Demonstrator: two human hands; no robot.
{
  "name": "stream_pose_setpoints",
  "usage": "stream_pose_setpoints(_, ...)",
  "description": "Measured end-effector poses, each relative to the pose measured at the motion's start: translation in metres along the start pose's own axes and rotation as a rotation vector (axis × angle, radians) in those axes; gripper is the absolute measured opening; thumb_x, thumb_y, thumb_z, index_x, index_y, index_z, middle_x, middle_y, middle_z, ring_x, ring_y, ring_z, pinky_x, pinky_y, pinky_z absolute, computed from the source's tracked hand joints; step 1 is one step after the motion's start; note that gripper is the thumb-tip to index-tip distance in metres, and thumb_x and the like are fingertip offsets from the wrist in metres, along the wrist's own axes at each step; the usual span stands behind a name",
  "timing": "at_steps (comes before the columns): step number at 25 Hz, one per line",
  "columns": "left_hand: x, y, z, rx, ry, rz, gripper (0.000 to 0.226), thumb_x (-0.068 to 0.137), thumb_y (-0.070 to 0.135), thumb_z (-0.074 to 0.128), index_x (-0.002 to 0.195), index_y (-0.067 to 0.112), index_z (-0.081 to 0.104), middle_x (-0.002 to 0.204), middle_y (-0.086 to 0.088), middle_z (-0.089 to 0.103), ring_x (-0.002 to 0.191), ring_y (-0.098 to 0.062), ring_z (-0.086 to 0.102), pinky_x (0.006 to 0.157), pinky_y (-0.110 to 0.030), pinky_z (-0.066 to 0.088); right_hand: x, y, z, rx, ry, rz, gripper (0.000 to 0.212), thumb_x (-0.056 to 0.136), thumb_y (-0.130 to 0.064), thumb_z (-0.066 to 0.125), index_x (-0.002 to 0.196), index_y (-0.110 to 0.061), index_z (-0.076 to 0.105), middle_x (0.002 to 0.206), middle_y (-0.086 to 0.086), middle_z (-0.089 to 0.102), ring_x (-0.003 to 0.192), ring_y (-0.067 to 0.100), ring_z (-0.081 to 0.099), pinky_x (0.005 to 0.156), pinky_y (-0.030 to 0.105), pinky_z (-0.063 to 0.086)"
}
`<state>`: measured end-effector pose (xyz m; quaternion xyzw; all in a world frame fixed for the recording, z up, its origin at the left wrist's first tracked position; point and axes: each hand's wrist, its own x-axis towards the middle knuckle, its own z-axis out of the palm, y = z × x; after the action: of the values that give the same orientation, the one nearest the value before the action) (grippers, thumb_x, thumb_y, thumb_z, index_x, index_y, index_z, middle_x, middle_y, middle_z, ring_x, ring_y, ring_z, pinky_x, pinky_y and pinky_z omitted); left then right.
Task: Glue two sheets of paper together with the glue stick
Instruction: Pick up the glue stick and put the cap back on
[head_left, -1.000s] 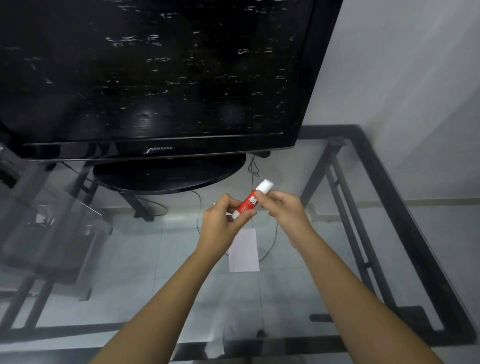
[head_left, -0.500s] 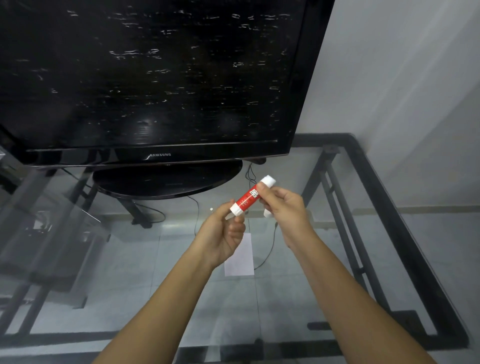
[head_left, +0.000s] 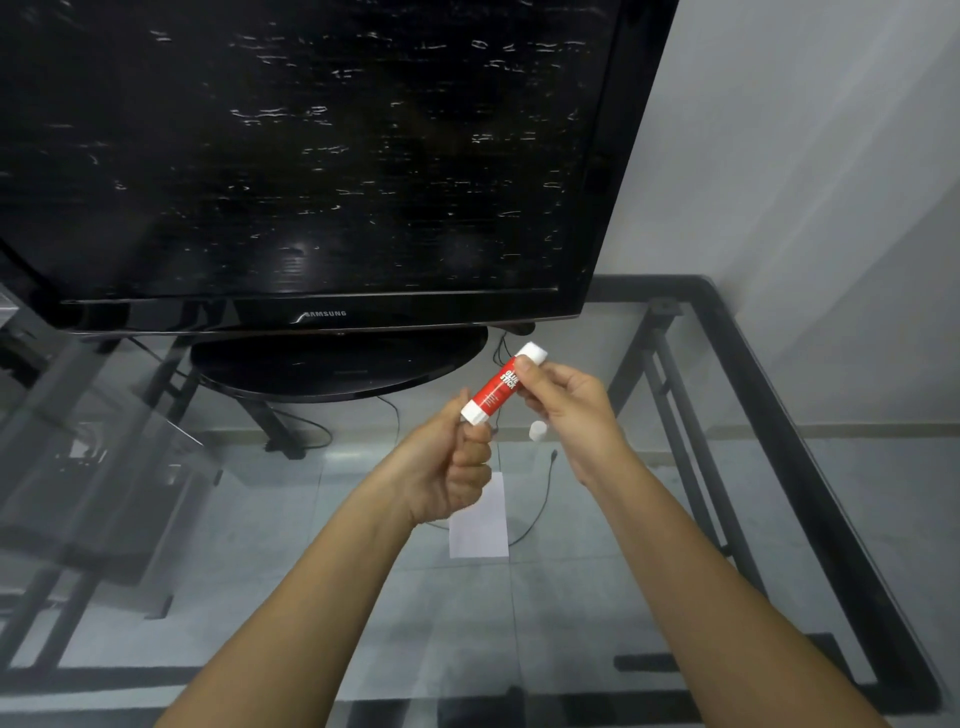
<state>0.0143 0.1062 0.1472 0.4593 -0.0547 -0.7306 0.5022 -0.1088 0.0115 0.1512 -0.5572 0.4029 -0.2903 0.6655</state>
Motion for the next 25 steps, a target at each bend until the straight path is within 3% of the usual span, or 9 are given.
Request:
stream_pose_setpoints(3, 0.002, -0.01, -0.001, 0.42, 0.246, 0.553, 0.042, 0.08, 0.056, 0.054, 0.094, 0.017, 0.055, 0.071, 0.003, 0.066, 0.053, -0.008, 0.057, 0.056, -0.02, 0.047, 0.003, -0.001, -0.001, 0.005, 0.002, -0.018, 0.031, 0.074, -0.048, 0.065, 0.093, -0.024, 0.069, 0.088, -0.008, 0.071, 0.084, -0.001, 0.066, 0.079, 0.016, 0.046)
stream_pose_setpoints(5, 0.006, -0.015, -0.002, 0.575, 0.322, 0.804, 0.032, 0.082, 0.045, 0.058, 0.096, 0.016, 0.054, 0.069, 0.009, 0.068, 0.059, -0.004, 0.059, 0.057, -0.017, 0.047, 0.005, -0.001, 0.0, 0.007, 0.004, -0.029, 0.029, 0.075, -0.048, 0.065, 0.092, -0.024, 0.069, 0.082, -0.01, 0.072, 0.083, -0.002, 0.066, 0.072, 0.01, 0.048)
stream_pose_setpoints(7, 0.009, -0.011, -0.002, 0.448, 0.278, 0.665, 0.033, 0.088, 0.043, 0.051, 0.089, 0.011, 0.058, 0.056, 0.005, 0.062, 0.047, -0.005, 0.053, 0.049, -0.016, 0.044, 0.006, -0.002, 0.0, 0.02, -0.003, -0.037, 0.028, 0.073, -0.048, 0.065, 0.089, -0.025, 0.069, 0.077, -0.014, 0.072, 0.082, -0.003, 0.066, 0.066, 0.005, 0.047)
stream_pose_setpoints(10, 0.001, 0.007, 0.002, -0.005, 0.003, 0.064, 0.048, 0.094, 0.045, 0.041, 0.063, 0.012, 0.057, 0.038, 0.005, 0.044, 0.028, -0.004, 0.035, 0.029, -0.014, 0.029, 0.008, -0.002, -0.001, 0.017, -0.016, -0.038, 0.034, 0.068, -0.051, 0.065, 0.09, -0.025, 0.068, 0.082, -0.011, 0.071, 0.082, -0.004, 0.065, 0.063, 0.005, 0.047)
stream_pose_setpoints(12, 0.0, 0.014, 0.001, -0.152, -0.078, -0.116, 0.054, 0.094, 0.046, 0.035, 0.052, 0.015, 0.052, 0.033, 0.007, 0.038, 0.025, -0.004, 0.032, 0.028, -0.014, 0.021, 0.01, -0.002, 0.0, 0.01, -0.033, -0.039, 0.032, 0.067, -0.051, 0.065, 0.088, -0.027, 0.067, 0.084, -0.011, 0.07, 0.081, -0.005, 0.065, 0.062, 0.004, 0.047)
stream_pose_setpoints(14, -0.001, 0.012, 0.003, -0.061, 0.004, -0.014, 0.055, 0.091, 0.053, 0.037, 0.057, 0.014, 0.055, 0.037, 0.004, 0.045, 0.03, -0.006, 0.038, 0.031, -0.014, 0.029, 0.012, -0.003, 0.001, 0.009, -0.027, -0.039, 0.026, 0.07, -0.048, 0.066, 0.087, -0.028, 0.067, 0.08, -0.013, 0.071, 0.08, -0.006, 0.065, 0.06, 0.003, 0.045)
stream_pose_setpoints(19, 0.005, -0.004, 0.002, 0.731, 0.401, 0.804, 0.026, 0.086, 0.046, 0.05, 0.091, 0.02, 0.054, 0.068, 0.004, 0.067, 0.058, -0.005, 0.06, 0.055, -0.015, 0.048, 0.021, -0.005, -0.001, 0.006, 0.013, -0.032, 0.022, 0.077, -0.046, 0.065, 0.089, -0.027, 0.068, 0.081, -0.011, 0.07, 0.08, -0.004, 0.066, 0.063, 0.006, 0.048)
stream_pose_setpoints(21, 0.008, 0.001, -0.002, 0.684, 0.366, 0.722, 0.032, 0.092, 0.044, 0.042, 0.082, 0.018, 0.056, 0.057, 0.004, 0.061, 0.048, -0.005, 0.053, 0.049, -0.015, 0.044, 0.024, -0.006, 0.0, -0.002, -0.009, -0.019, 0.028, 0.077, -0.046, 0.064, 0.095, -0.024, 0.067, 0.086, -0.009, 0.069, 0.084, 0.002, 0.066, 0.069, 0.011, 0.048)
stream_pose_setpoints(25, 0.006, 0.02, 0.001, -0.069, 0.045, 0.067, 0.043, 0.09, 0.043, 0.042, 0.062, 0.014, 0.054, 0.038, 0.004, 0.044, 0.029, -0.006, 0.034, 0.028, -0.016, 0.029, 0.03, -0.01, 0.003, -0.025, -0.07, -0.011, 0.031, 0.077, -0.044, 0.065, 0.098, -0.022, 0.067, 0.09, -0.008, 0.069, 0.083, 0.002, 0.066, 0.067, 0.009, 0.048)
